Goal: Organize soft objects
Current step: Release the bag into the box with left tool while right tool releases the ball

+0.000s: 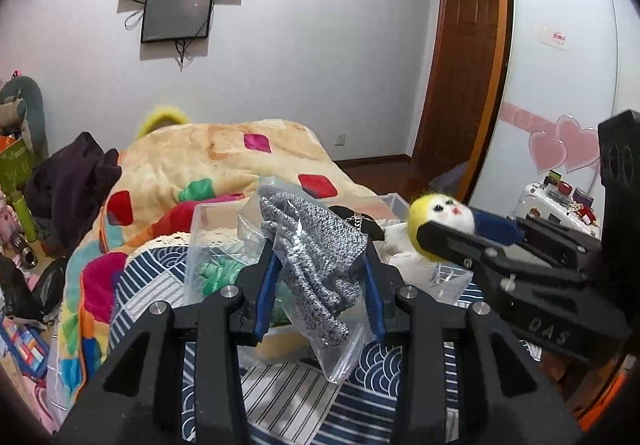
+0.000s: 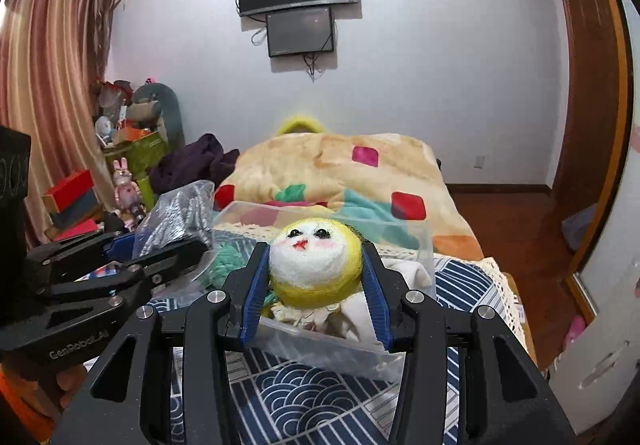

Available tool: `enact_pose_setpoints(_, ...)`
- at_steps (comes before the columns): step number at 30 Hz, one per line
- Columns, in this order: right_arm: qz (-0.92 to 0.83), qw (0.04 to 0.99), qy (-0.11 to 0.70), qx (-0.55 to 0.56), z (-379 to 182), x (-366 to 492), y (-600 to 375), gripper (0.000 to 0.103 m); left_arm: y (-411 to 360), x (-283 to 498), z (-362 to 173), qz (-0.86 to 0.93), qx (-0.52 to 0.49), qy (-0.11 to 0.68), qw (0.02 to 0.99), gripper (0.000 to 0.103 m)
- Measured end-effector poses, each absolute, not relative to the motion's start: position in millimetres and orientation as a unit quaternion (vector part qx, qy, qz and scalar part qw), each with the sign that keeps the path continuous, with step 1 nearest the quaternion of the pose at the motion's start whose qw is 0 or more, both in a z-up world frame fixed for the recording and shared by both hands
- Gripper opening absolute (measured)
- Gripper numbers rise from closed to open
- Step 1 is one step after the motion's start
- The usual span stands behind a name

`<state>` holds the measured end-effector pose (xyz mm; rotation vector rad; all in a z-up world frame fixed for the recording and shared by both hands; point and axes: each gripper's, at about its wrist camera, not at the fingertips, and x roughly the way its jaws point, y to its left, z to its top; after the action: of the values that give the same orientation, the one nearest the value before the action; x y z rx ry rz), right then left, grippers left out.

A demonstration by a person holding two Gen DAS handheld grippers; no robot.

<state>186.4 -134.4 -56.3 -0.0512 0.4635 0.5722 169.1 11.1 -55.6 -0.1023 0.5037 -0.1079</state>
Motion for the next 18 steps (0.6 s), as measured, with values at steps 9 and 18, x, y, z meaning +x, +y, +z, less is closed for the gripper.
enact_pose_setpoints(9, 0.264, 0.922, 0.281, -0.019, -85.9, 209.5, -133.0, 0.042, 4.9, 210.6, -88.5, -0.068, -0.055, 0.310, 0.947, 0.039)
enact_pose_setpoints(18, 0.265, 0.912, 0.312, -0.016, -98.7, 214.6, -137.4, 0.044, 7.5, 226.1, -103.0, -0.061, -0.066, 0.344, 0.935, 0.054)
